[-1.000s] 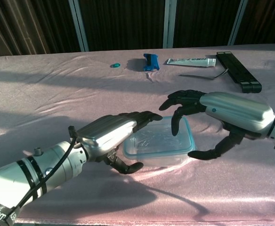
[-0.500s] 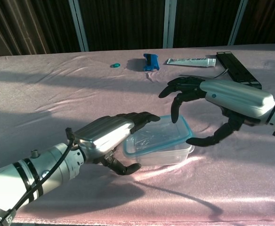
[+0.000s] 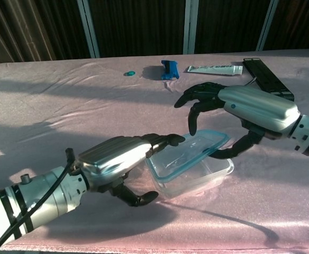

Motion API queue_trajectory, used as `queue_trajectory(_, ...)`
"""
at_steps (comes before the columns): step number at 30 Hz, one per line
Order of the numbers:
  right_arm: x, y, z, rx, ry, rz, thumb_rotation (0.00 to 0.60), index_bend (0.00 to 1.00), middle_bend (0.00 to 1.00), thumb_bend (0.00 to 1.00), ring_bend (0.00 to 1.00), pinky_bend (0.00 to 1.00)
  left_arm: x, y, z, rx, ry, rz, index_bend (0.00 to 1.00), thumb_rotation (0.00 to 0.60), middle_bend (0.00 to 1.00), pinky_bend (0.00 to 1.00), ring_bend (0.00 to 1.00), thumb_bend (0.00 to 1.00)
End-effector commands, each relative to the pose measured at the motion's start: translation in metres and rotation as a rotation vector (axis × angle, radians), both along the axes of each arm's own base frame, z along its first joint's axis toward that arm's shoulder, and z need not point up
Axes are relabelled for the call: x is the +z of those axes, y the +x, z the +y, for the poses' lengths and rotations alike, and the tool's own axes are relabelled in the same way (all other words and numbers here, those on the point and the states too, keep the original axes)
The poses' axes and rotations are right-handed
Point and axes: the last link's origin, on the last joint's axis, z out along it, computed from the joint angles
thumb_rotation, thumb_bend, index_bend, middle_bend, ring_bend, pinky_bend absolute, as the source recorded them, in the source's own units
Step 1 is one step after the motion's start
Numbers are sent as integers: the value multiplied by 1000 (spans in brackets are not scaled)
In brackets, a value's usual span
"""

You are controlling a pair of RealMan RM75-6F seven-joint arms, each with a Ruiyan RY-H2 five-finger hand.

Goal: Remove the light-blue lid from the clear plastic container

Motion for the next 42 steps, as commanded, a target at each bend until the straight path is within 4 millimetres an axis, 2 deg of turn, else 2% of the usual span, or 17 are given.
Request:
queue_trajectory(1,-4,3,0,14,-4,-5,600,609,295,414,136,175,1,0,-1,-1,-3,-3,0,600,656,469,549,324)
queue_trajectory(5,-7,5,1,27,0,-1,600,641,318,432,160,184,3,0,0,-2,1,-12,0,600,655,468,549,324)
queue_trajectory(8,-8,6,2,39,-6,-7,600,711,362,482,213,208,4,0,1,-1,6,-23,0,600,644,450,538,325)
queue_trajectory(11,-8,7,2,53,-16,-23,600,797,420,527,278,242,6,-1,3,7,6,-39,0,600,612,399,496,324)
queue_trajectory(14,-7,5,2,63,-28,-26,600,834,449,565,307,260,8,-3,4,3,9,-54,0,600,549,308,410,324)
queue_trajectory(18,-4,5,1,72,-49,-36,600,839,453,570,312,266,10,-5,6,0,7,-72,0,600,426,211,282,324)
queue_trajectory(24,7,6,-7,91,-131,-32,600,839,453,570,313,268,18,-11,14,0,34,-91,0,600,235,127,114,324)
queue_trajectory(36,28,0,-21,104,-299,45,600,839,453,570,314,268,37,-20,21,-13,76,-129,0,600,184,96,64,327)
queue_trajectory(39,34,-9,-27,85,-348,87,600,833,453,569,315,268,45,-24,22,-29,100,-130,0,600,172,78,47,327)
queue_trajectory(40,36,-23,-33,47,-374,154,600,829,453,569,315,268,54,-29,23,-39,134,-124,0,600,170,74,43,327)
queue_trajectory(42,34,-32,-37,25,-386,202,600,821,453,569,315,268,62,-35,23,-41,153,-118,0,600,159,65,30,327)
